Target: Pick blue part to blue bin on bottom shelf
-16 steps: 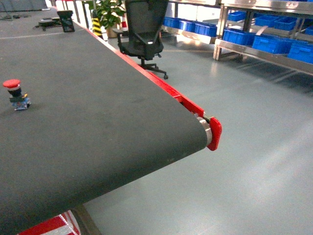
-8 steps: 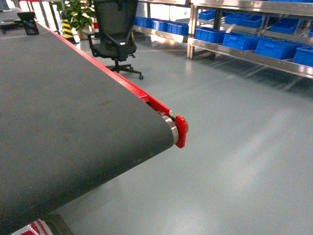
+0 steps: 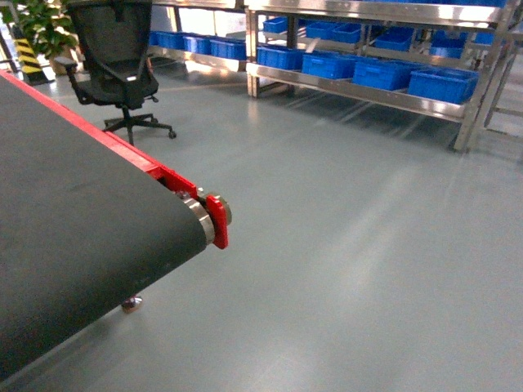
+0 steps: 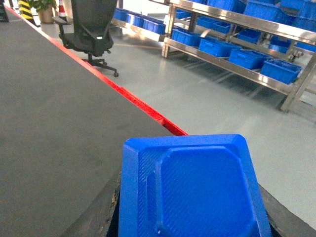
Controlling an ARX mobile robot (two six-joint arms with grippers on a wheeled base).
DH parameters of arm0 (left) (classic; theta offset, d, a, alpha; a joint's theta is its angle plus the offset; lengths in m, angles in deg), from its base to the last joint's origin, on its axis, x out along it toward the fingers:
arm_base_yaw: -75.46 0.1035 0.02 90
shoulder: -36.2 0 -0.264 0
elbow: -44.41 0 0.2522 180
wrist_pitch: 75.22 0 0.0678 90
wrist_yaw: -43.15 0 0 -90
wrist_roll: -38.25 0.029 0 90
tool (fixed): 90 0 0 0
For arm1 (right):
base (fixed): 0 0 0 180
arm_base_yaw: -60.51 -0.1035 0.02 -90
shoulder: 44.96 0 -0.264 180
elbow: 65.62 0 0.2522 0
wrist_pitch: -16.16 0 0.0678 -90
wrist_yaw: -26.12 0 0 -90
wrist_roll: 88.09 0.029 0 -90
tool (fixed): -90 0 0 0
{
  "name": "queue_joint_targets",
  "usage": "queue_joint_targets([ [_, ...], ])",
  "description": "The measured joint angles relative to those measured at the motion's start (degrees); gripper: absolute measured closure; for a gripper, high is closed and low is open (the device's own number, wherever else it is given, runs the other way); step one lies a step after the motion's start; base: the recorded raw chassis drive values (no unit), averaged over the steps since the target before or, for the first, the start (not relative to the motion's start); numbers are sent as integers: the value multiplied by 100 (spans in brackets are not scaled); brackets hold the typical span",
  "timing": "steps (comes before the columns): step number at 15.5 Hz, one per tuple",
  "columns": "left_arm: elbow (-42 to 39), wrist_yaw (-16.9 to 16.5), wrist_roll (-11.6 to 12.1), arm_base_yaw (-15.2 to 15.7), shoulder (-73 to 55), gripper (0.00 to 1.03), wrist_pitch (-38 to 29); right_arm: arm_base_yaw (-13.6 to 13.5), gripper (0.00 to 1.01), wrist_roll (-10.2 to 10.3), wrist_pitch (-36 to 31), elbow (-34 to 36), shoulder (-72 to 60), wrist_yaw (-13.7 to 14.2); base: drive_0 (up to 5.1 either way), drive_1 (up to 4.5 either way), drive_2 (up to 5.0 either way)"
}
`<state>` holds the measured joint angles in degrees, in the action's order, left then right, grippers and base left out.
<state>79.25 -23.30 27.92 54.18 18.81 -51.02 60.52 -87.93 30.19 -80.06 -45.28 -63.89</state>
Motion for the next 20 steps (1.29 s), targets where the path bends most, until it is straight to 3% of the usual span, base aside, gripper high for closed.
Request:
queue_joint_targets([
  [20,0,2,-2,0,0,59,0,0,3,0,2,0,0,0,-161,-161,-161],
])
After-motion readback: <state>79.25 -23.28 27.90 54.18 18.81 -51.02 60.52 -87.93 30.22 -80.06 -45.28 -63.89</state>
